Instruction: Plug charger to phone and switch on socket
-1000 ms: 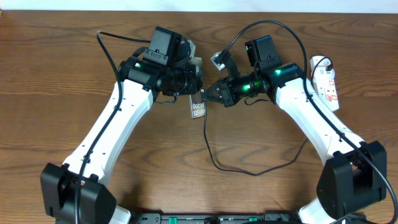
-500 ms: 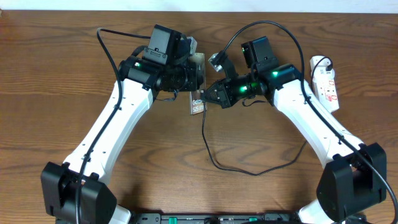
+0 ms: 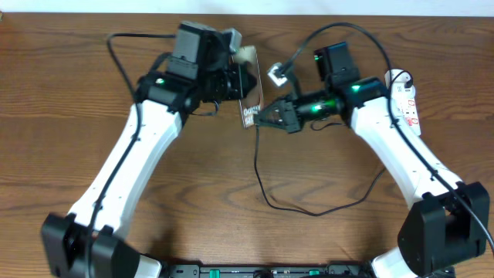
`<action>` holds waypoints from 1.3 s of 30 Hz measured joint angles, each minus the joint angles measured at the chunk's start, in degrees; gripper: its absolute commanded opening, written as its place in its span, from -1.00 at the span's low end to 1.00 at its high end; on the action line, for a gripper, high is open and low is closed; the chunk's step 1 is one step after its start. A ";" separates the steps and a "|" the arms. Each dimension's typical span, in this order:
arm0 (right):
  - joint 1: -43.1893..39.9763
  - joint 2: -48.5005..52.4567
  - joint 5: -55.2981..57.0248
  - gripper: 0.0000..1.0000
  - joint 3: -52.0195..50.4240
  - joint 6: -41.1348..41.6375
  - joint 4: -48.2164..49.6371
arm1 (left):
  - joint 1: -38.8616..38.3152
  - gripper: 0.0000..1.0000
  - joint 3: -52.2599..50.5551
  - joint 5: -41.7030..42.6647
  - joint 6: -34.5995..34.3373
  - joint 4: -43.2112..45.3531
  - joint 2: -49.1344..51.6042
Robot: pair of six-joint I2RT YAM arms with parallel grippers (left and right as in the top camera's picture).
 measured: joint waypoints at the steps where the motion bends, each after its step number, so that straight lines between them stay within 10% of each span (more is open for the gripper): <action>1: -0.98 0.00 -3.06 -0.98 0.00 -2.54 -2.32 | 0.90 -0.86 0.00 1.22 -0.79 1.42 -1.27; 13: -3.78 0.00 -20.72 -0.98 0.00 -26.73 -10.80 | 10.58 -0.85 0.02 25.88 -6.69 18.84 -5.70; 39: 1.16 0.00 -22.77 -0.98 -0.02 -19.80 1.18 | 9.14 -0.86 0.02 44.24 1.79 21.22 -0.92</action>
